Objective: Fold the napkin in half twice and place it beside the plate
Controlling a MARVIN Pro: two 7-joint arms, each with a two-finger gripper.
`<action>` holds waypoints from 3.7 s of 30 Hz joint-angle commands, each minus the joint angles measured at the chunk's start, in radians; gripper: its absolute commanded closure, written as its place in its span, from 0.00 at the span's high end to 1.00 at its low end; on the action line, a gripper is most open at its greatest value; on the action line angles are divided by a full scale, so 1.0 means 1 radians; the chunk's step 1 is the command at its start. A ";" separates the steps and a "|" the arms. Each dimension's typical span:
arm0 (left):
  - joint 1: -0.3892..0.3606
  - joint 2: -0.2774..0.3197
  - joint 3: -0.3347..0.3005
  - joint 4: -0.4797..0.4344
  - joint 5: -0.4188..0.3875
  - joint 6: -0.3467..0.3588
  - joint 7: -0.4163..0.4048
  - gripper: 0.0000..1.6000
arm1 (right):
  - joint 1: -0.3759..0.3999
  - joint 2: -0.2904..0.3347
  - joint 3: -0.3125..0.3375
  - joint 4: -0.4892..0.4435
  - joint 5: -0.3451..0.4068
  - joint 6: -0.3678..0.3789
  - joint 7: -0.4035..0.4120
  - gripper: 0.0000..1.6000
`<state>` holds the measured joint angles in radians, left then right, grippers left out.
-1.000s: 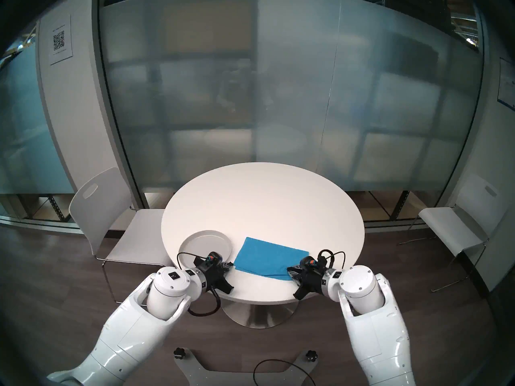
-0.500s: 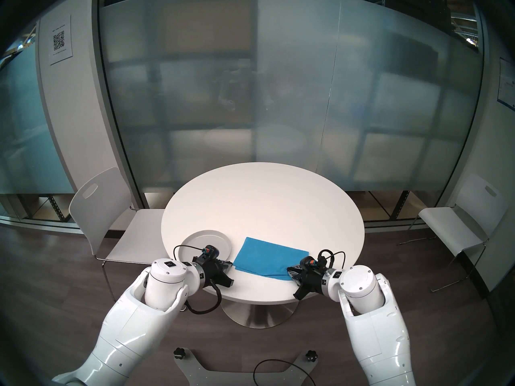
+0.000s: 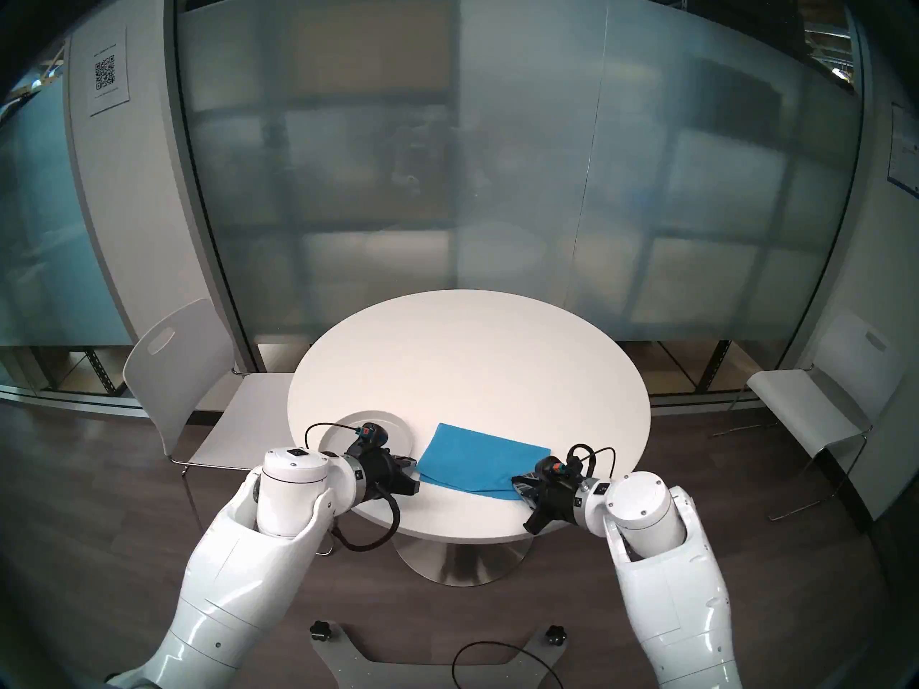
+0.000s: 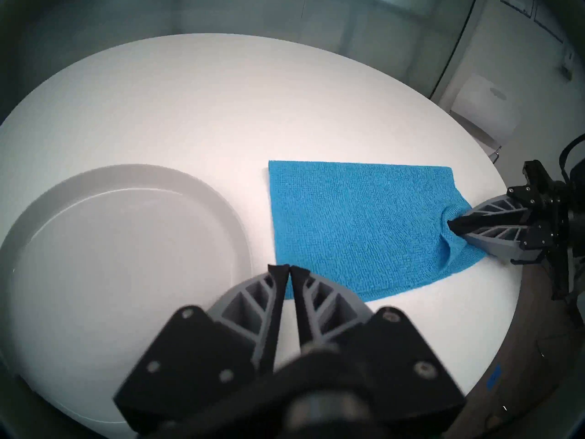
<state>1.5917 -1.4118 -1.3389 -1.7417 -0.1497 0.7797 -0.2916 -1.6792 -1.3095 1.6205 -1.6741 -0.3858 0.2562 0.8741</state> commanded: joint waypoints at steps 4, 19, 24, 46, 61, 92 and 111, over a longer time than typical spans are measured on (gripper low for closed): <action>-0.023 -0.033 -0.004 -0.018 -0.014 -0.003 0.014 0.46 | 0.015 -0.005 0.001 0.004 0.002 -0.003 -0.005 0.42; -0.063 -0.084 0.016 0.053 -0.024 0.008 0.064 0.73 | 0.012 -0.006 0.005 -0.003 0.002 0.002 -0.005 0.42; -0.072 -0.085 0.022 0.069 -0.027 0.002 0.070 0.70 | 0.011 -0.006 0.007 -0.004 0.002 0.002 -0.004 0.42; -0.099 -0.058 0.054 0.091 -0.022 -0.038 0.089 0.64 | 0.008 -0.004 0.014 -0.013 0.001 0.008 0.007 0.43; -0.115 -0.057 0.056 0.056 -0.028 -0.026 0.070 0.63 | -0.001 -0.009 0.012 -0.022 -0.005 0.011 0.009 0.42; -0.074 -0.045 0.104 0.050 -0.011 -0.023 0.057 0.63 | -0.074 0.025 0.067 -0.041 -0.013 0.026 0.016 0.42; -0.077 -0.049 0.124 0.090 0.027 -0.045 0.062 0.62 | -0.081 0.016 0.074 -0.062 -0.016 0.025 0.032 0.42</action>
<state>1.5312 -1.4529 -1.2124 -1.6567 -0.1246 0.7498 -0.2346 -1.7473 -1.2873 1.6972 -1.7366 -0.4074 0.2817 0.9025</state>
